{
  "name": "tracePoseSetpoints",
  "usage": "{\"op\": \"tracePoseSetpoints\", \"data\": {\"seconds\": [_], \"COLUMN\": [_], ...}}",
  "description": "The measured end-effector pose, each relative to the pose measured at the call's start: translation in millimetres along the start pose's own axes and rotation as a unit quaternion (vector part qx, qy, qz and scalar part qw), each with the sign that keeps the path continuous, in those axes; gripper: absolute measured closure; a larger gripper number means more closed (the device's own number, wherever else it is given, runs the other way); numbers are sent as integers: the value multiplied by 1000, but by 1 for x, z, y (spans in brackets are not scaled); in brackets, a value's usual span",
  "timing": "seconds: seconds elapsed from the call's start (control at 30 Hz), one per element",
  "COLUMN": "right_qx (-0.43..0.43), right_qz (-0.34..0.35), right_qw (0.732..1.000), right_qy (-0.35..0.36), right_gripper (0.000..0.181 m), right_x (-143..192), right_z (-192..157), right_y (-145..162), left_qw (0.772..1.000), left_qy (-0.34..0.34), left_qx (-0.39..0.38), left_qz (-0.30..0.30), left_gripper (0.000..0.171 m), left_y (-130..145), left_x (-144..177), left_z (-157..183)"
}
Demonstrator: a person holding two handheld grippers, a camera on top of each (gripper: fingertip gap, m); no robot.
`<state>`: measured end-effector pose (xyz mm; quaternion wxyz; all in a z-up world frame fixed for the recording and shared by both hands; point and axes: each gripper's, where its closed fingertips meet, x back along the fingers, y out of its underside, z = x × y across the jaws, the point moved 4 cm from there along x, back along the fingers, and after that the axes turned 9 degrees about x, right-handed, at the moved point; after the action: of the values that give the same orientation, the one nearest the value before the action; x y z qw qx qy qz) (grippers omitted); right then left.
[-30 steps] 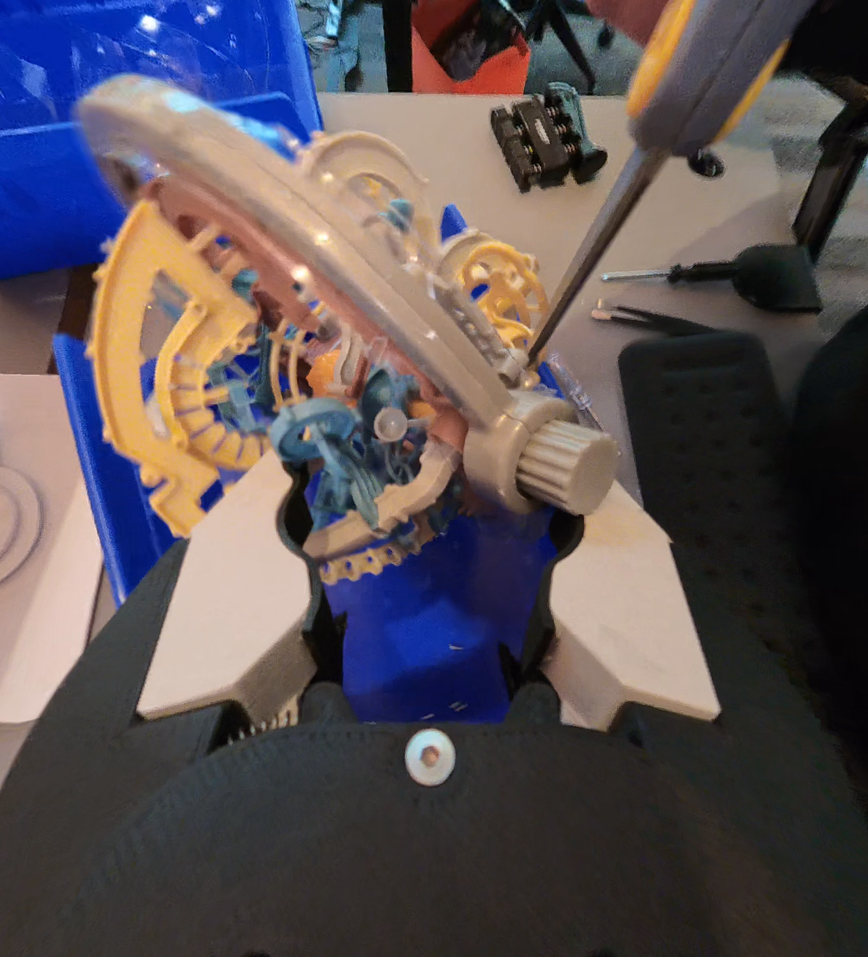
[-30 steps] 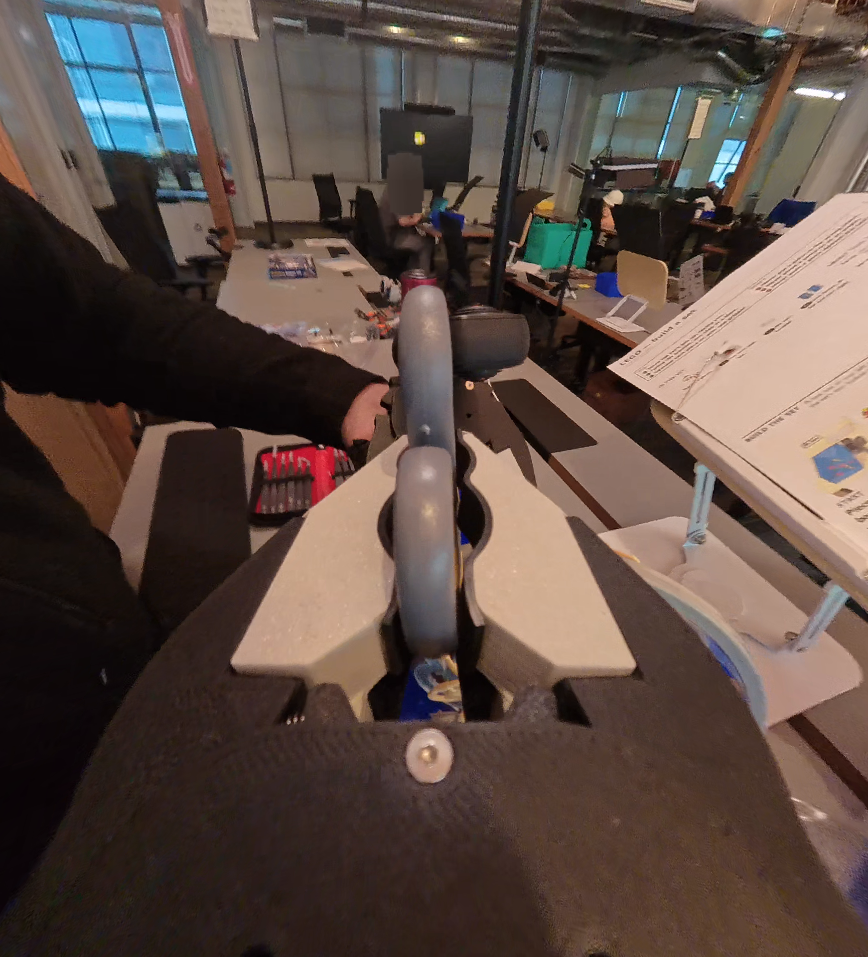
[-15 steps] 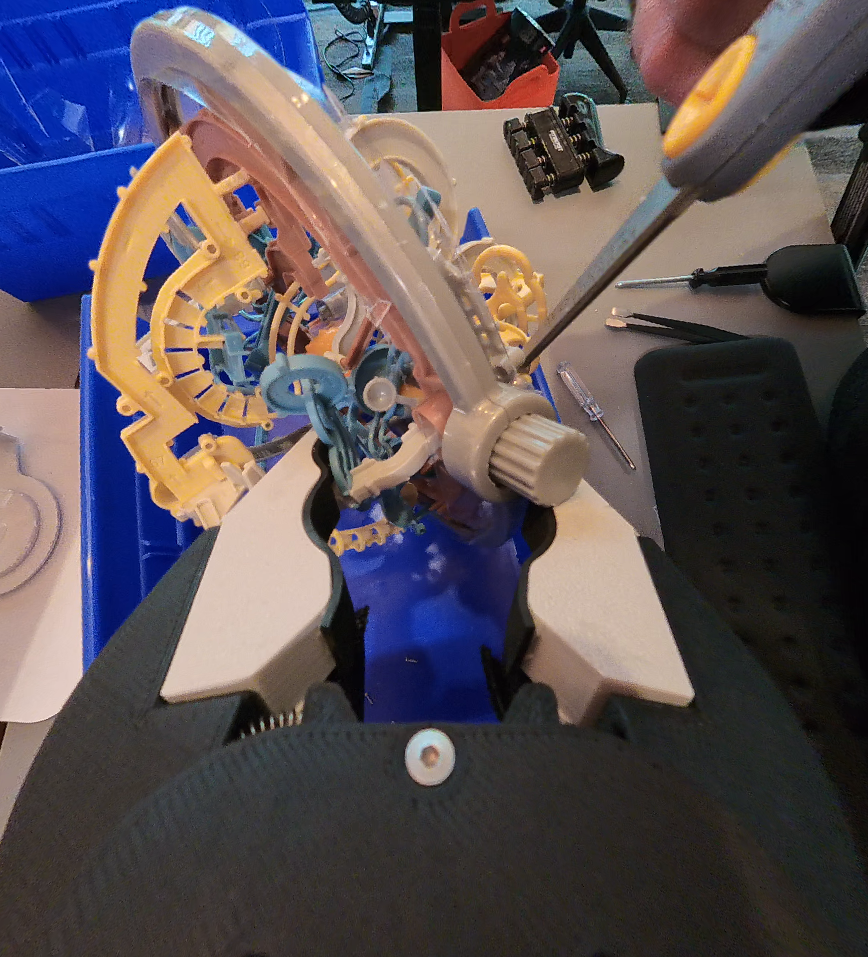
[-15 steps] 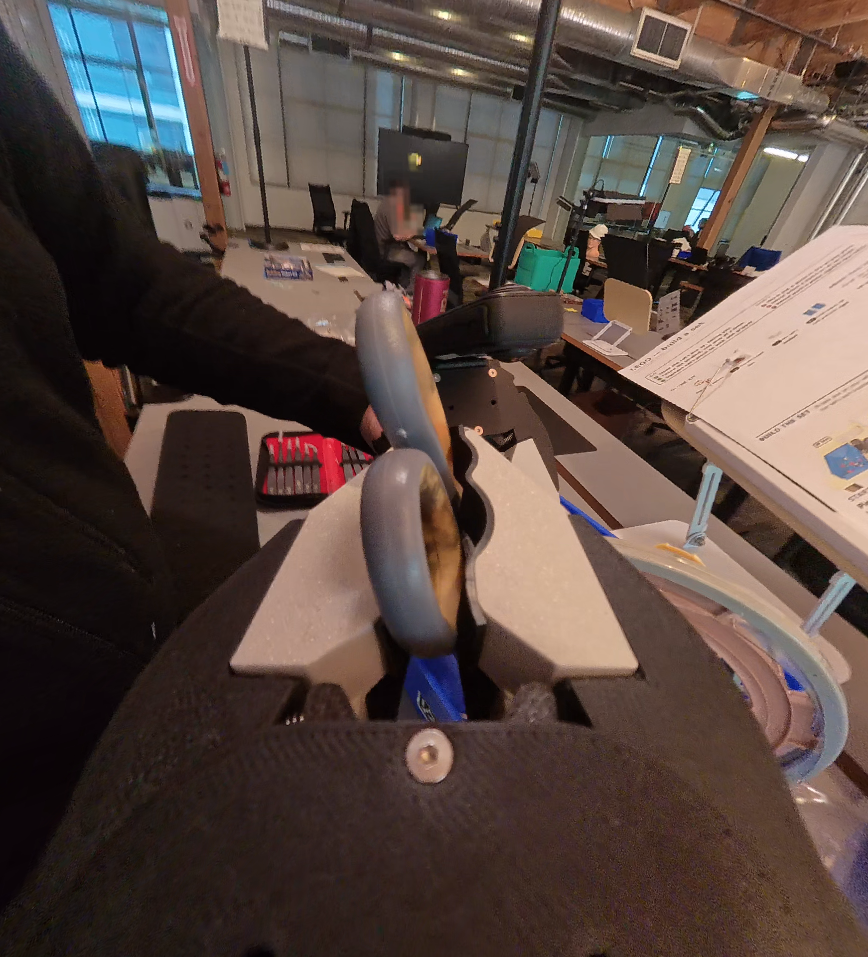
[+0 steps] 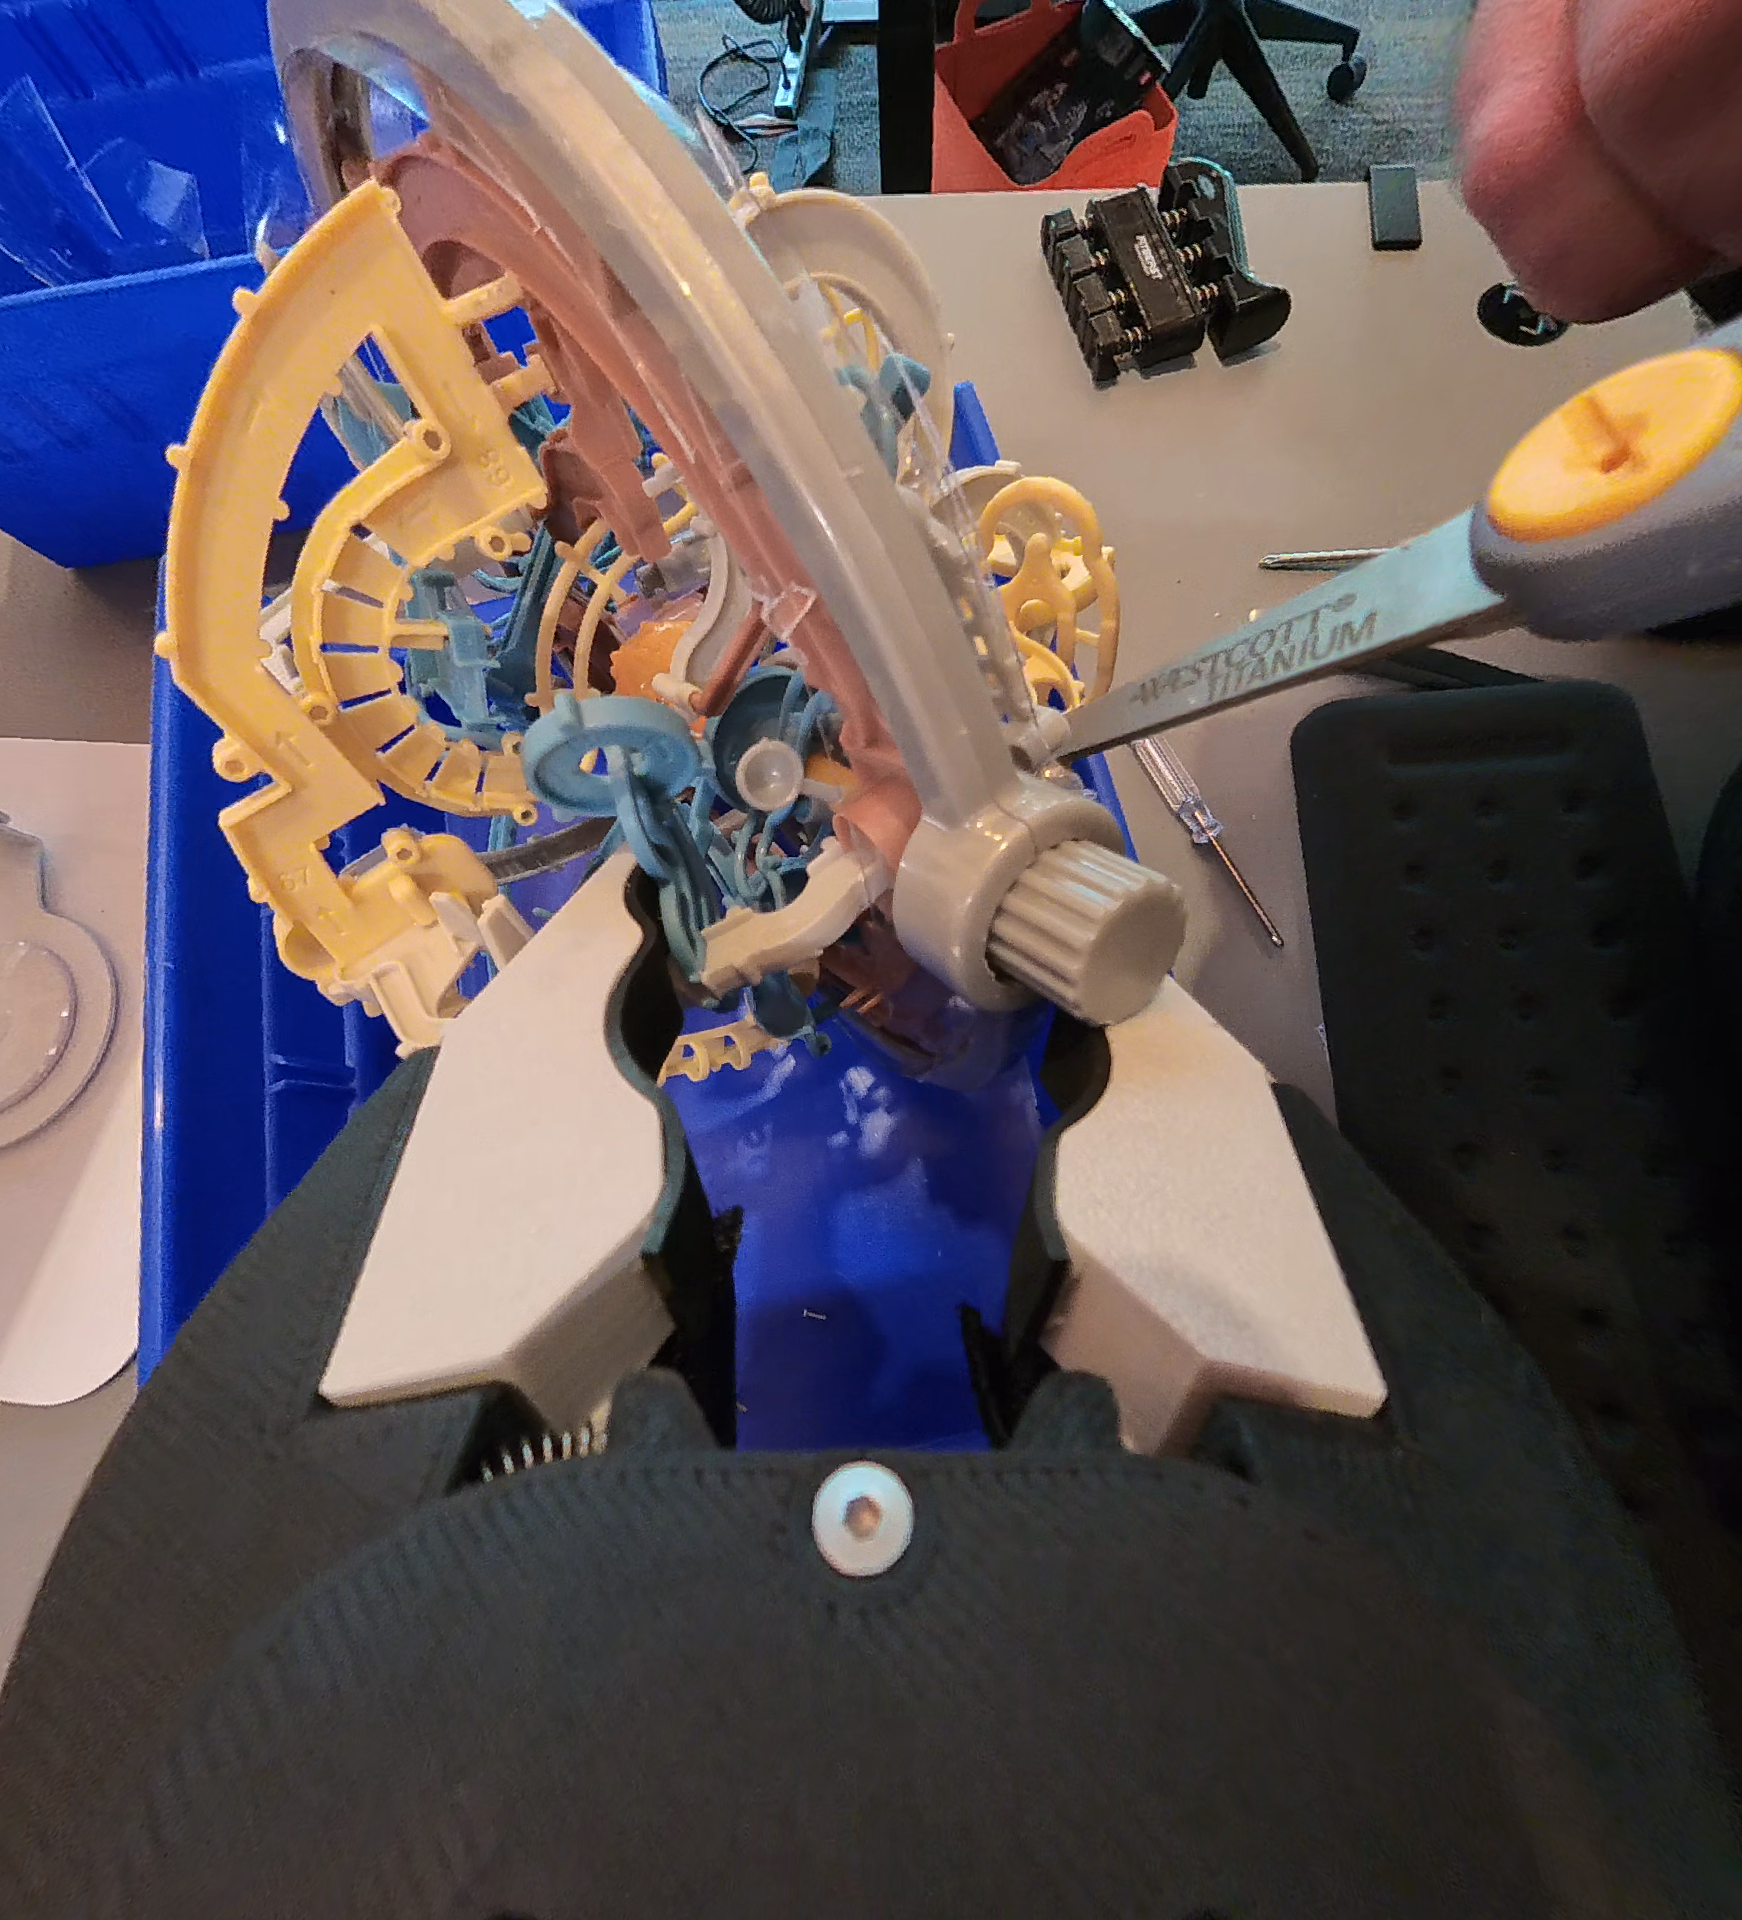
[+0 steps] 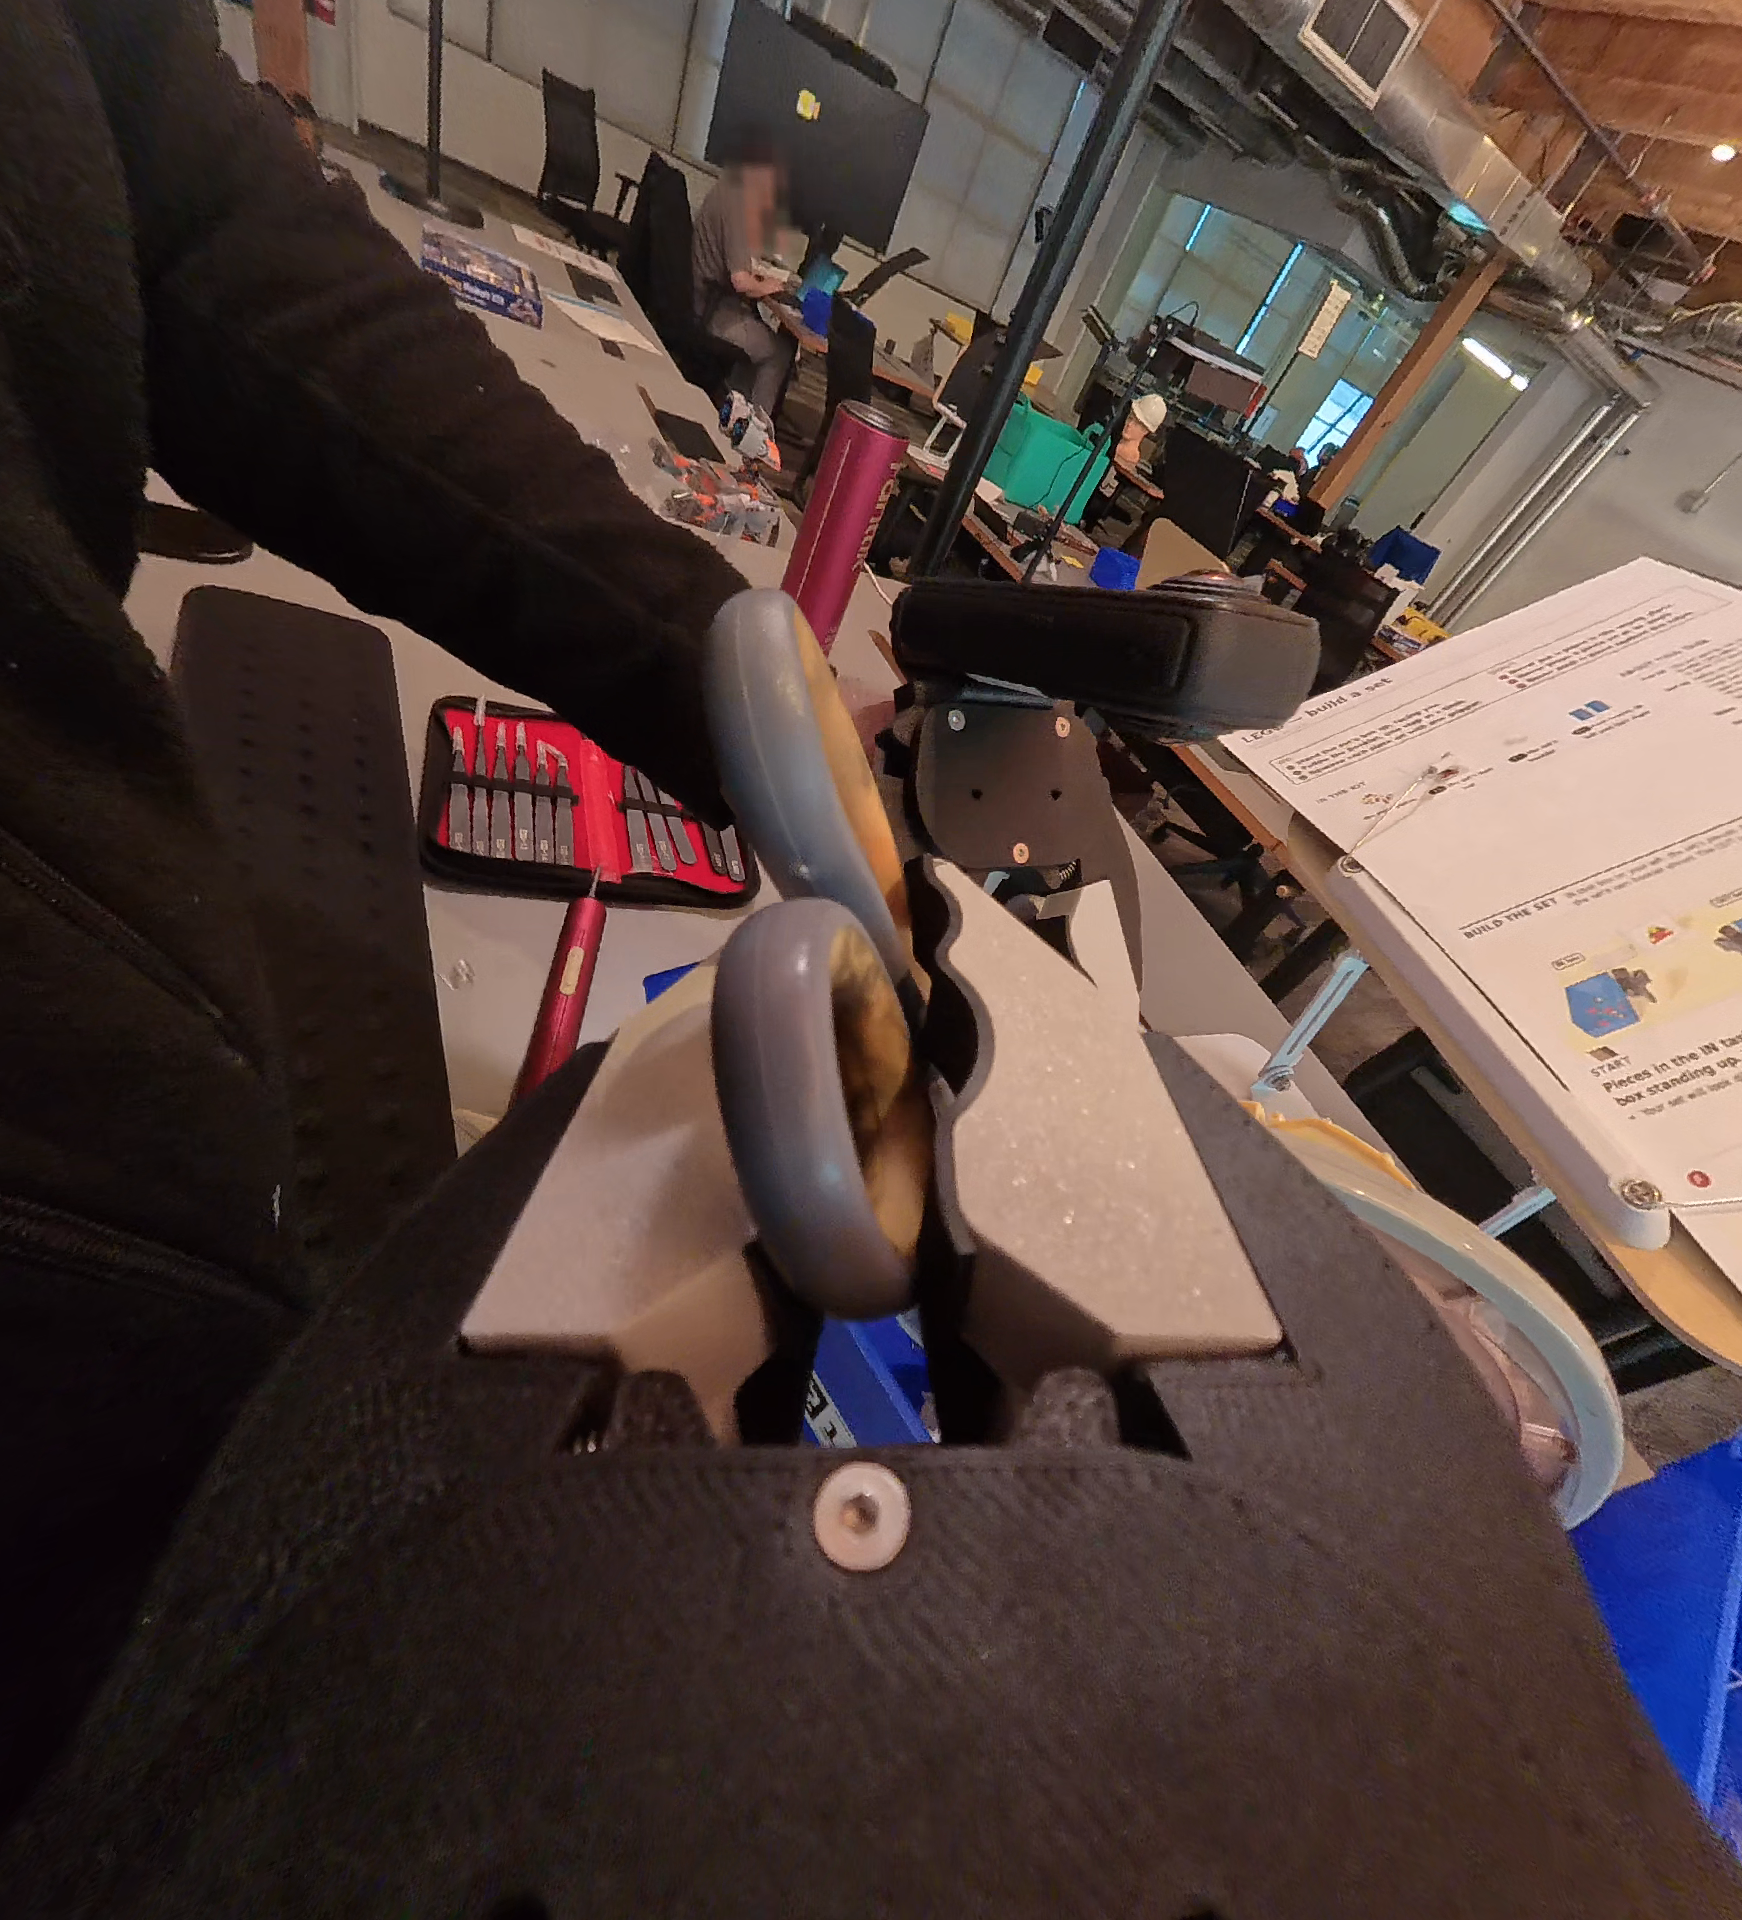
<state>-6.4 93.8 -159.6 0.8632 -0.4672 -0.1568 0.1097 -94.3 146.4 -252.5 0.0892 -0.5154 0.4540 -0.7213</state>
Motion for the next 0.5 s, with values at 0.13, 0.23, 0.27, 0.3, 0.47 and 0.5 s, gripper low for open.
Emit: {"op": "tracePoseSetpoints", "data": {"seconds": [0.13,0.23,0.27,0.3,0.47,0.5], "right_qx": [23,41,49,61,90,102], "right_qz": [-13,-23,-29,-36,-54,-63], "right_qw": [1000,999,998,998,994,993], "right_qy": [2,1,-1,-1,-3,-17], "right_gripper": [166,166,168,168,166,163], "right_x": [-5,-8,-10,-13,-20,-23], "right_z": [-9,-11,-12,-16,-22,-27], "right_y": [0,0,0,-1,0,3], "left_qw": [1000,1000,1000,1000,999,999], "left_qy": [-2,-5,-8,-11,-15,-11], "left_qx": [7,15,11,11,30,37], "left_qz": [0,-2,-5,-9,-6,-2], "left_gripper": [103,103,103,103,104,103], "left_y": [0,-2,-2,-2,-1,-5], "left_x": [0,-1,-1,-1,1,0], "left_z": [2,1,1,2,1,0]}}
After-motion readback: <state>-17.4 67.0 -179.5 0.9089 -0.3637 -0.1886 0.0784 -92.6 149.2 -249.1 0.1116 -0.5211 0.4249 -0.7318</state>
